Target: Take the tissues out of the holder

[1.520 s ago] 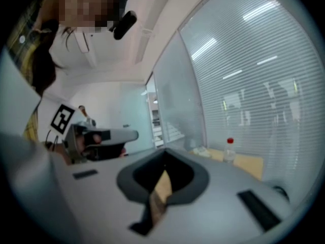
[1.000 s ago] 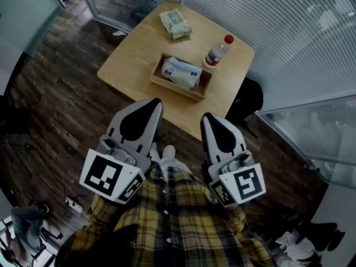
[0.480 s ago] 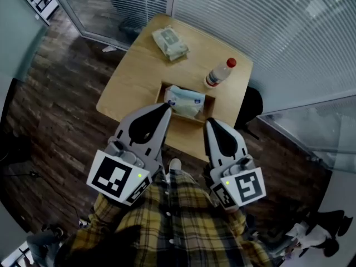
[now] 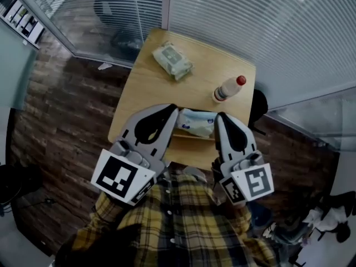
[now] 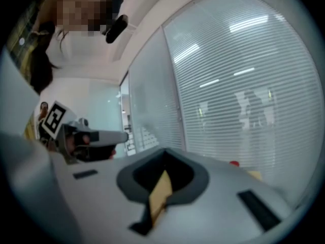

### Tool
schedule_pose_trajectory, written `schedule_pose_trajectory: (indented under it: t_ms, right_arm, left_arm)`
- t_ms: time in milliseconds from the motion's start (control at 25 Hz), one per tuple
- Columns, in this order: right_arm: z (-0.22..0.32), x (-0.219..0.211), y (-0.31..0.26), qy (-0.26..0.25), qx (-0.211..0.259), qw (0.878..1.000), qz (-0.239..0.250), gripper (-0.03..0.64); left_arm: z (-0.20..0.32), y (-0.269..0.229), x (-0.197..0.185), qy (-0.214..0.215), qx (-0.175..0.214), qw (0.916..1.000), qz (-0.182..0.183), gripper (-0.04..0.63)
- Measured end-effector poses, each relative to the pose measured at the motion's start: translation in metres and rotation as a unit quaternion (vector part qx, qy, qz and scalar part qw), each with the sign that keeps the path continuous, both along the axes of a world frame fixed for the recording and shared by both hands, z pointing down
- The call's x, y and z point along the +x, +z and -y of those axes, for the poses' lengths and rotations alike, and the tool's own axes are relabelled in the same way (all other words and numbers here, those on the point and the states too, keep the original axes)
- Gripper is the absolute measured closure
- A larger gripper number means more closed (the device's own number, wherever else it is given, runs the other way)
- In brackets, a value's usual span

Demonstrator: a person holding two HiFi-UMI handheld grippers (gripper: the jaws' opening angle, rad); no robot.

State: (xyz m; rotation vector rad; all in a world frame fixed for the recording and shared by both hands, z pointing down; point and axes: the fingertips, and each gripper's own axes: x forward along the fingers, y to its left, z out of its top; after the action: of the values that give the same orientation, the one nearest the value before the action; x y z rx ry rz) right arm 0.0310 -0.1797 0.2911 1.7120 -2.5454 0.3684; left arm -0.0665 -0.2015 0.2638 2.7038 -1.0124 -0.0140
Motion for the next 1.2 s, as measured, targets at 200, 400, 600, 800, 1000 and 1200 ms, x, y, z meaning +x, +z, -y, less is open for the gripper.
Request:
schedule_pose_trajectory:
  t_ms: [200,400,600,800,1000,1200]
  right_arm:
    - [0.005,0.009,0.001,0.042,-0.002,0.999,-0.005,0.604]
    - [0.006,0.02,0.006,0.069,-0.011,0.997,-0.008,0.604]
    - [0.003,0.034,0.011,0.084,-0.025,0.996,-0.014,0.604]
    - [0.004,0.046,0.016,0.086,-0.037,0.995,-0.029,0.604]
    - [0.01,0.049,0.017,0.068,-0.036,0.997,-0.032,0.604]
    - [0.013,0.046,0.014,0.04,-0.032,0.998,-0.024,0.603]
  left_arm:
    - [0.01,0.005,0.004,0.038,-0.01,0.9992,0.002,0.588]
    - [0.017,0.014,0.017,0.065,-0.025,0.9976,0.004,0.588]
    - [0.02,0.019,0.035,0.079,-0.041,0.996,0.0,0.588]
    - [0.024,0.02,0.053,0.083,-0.042,0.9957,-0.006,0.588]
    - [0.026,0.018,0.063,0.074,-0.043,0.9963,-0.005,0.588]
    - [0.025,0.013,0.066,0.066,-0.022,0.9976,-0.002,0.588]
